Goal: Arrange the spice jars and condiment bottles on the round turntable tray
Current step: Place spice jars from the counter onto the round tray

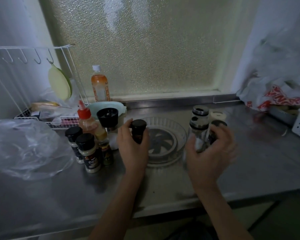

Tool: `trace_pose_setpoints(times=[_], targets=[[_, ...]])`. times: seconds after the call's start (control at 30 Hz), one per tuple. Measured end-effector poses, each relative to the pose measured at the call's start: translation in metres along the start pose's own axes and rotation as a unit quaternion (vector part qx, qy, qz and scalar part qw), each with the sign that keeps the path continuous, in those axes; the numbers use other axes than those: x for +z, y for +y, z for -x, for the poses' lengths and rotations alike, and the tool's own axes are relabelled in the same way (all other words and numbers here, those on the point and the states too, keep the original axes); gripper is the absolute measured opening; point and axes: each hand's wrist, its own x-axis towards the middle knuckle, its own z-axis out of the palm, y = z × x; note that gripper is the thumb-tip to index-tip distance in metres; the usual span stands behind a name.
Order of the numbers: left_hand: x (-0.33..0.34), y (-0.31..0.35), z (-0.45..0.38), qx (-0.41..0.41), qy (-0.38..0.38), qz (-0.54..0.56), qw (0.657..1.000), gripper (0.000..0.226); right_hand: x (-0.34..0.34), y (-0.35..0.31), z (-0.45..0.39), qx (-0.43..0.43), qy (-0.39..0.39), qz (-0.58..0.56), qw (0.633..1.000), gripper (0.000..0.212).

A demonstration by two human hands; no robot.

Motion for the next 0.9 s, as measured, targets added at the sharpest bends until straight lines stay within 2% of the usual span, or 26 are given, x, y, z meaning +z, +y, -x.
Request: trace_pose_setpoints(times=[0.07,0.13,0.2,0.3,0.37,0.43,0.5,0.63,0.8,0.9], targets=[[0.003,-0.002,0.001,0.013,-0.026,-0.019,0.999,0.045,-0.008,0.012,-0.006,0.071,0.029,0.035,0.996,0.053],[0.005,-0.004,0.002,0.028,-0.043,-0.052,0.997,0.044,-0.011,0.026,-0.006,0.121,-0.006,0.055,0.991,0.064],[0.006,-0.006,0.003,0.036,-0.045,-0.076,0.995,0.044,-0.012,0.04,-0.003,0.134,-0.062,0.043,0.988,0.067],[0.007,-0.011,0.003,0.041,-0.036,-0.106,0.993,0.042,-0.016,0.046,-0.001,0.151,-0.135,-0.005,0.979,0.056],[0.008,-0.016,0.003,0.031,-0.041,-0.132,0.99,0.04,-0.02,0.04,-0.001,0.151,-0.126,-0.045,0.979,0.051],[0.009,-0.019,0.003,0.017,-0.052,-0.134,0.989,0.037,-0.026,0.019,-0.005,0.148,-0.097,-0.129,0.976,0.05],[0.01,-0.019,0.004,0.012,-0.057,-0.117,0.991,0.037,-0.026,-0.009,-0.012,0.127,-0.106,-0.21,0.964,0.051],[0.01,-0.019,0.005,0.01,-0.07,-0.109,0.992,0.042,0.015,-0.036,-0.02,0.05,-0.24,-0.175,0.954,0.047],[0.006,-0.021,0.002,0.003,-0.09,-0.103,0.991,0.052,0.06,-0.03,-0.008,0.095,-0.367,-0.132,0.916,0.039],[0.006,-0.018,0.003,0.019,-0.093,-0.111,0.989,0.055,0.064,-0.03,-0.008,0.105,-0.406,-0.146,0.896,0.045]])
